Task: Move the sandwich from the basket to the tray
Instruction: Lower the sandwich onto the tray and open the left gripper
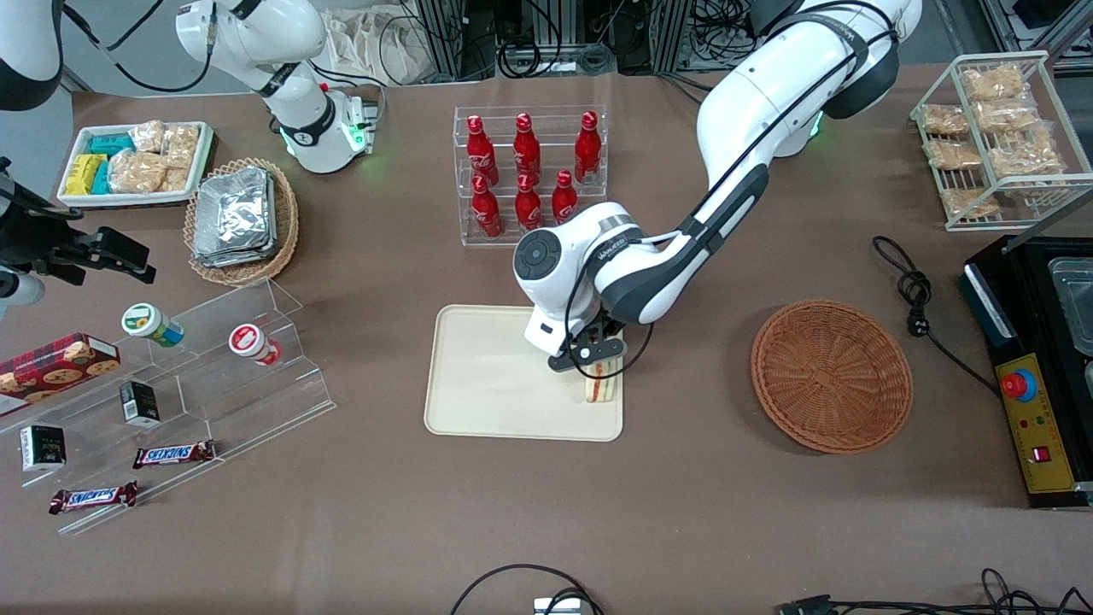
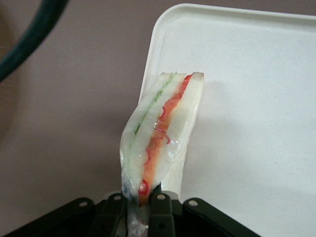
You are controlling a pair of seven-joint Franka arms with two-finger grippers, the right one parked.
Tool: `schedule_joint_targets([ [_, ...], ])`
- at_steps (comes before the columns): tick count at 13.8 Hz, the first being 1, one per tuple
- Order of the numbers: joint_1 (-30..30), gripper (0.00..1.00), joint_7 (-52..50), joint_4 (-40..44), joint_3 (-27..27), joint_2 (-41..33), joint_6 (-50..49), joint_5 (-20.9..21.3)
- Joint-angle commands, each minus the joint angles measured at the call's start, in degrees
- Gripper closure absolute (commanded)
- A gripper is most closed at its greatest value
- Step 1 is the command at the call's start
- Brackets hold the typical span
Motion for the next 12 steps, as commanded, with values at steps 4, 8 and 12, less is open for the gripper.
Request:
schedule_joint_targets([
  [4,-0.70,0.00,-0.66,1.91,0.27,2.11,1.09,4.21],
  [8,0.79,0.00,-1.98,1.82,-0.08,-0.77,0.66,2.91],
  [12,4.73,0.00,0.82,1.21,-0.34,-7.36,-4.25,-4.91],
])
